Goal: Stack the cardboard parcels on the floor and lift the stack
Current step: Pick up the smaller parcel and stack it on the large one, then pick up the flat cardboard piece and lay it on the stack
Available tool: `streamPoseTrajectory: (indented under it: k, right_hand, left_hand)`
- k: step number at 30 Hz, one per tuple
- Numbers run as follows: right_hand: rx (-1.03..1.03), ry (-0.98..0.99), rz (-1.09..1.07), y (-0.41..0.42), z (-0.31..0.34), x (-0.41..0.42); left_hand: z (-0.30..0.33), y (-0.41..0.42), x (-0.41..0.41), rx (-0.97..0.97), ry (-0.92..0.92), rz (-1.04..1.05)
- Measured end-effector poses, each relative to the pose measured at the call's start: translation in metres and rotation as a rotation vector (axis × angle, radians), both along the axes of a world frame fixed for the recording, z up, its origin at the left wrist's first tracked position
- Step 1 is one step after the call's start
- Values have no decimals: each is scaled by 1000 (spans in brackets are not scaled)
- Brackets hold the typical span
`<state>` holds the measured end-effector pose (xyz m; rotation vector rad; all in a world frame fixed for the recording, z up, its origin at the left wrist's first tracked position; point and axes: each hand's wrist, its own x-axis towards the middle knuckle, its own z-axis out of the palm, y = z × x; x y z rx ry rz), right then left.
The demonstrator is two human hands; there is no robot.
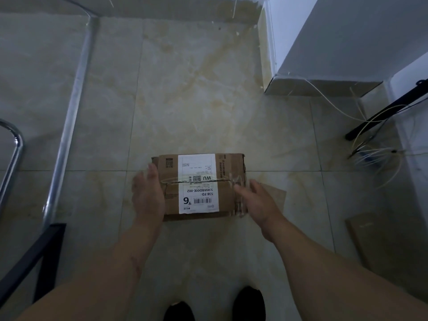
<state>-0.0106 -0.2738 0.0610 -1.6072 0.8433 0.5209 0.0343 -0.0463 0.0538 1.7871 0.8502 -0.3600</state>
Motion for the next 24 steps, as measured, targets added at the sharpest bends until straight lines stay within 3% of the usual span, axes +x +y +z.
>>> streamPoseTrajectory:
  k: [2,4,7,9,11,13,15,18,21,24]
  right_hand:
    - [-61,30,-59,-25,-2,-3]
    - [-91,53,-139,-52,-4,-8]
    - [-124,55,-211,-90,-7,-18]
    - [-114,70,-248,-108,-11,-27]
    - [-112,102,-262,-124,-20,-35]
    - [-96,126,-270,-139,-33,-38]
    - [-39,156,-274,-149,-52,-38]
    - [31,199,-272,-155,-78,-37]
    - [86,237,-280,-160,-115,-39]
    - [157,271,-300,-160,-141,-42]
  left_hand:
    - [15,-22,-12,178,-36,62]
    - [33,-49,-32,307,-117,-3]
    - [24,-88,-81,400,-572,-544]
    - [15,-122,-107,274,-672,-904]
    - [15,-159,-115,89,-466,-1036]
    - [6,-189,-106,-40,-140,-1046]
    - [-21,-216,-95,-145,39,-1001]
    - [-60,-240,-71,-240,160,-828]
    - [-154,-250,-54,-187,234,-584]
    - [-228,-255,-53,-224,309,-483]
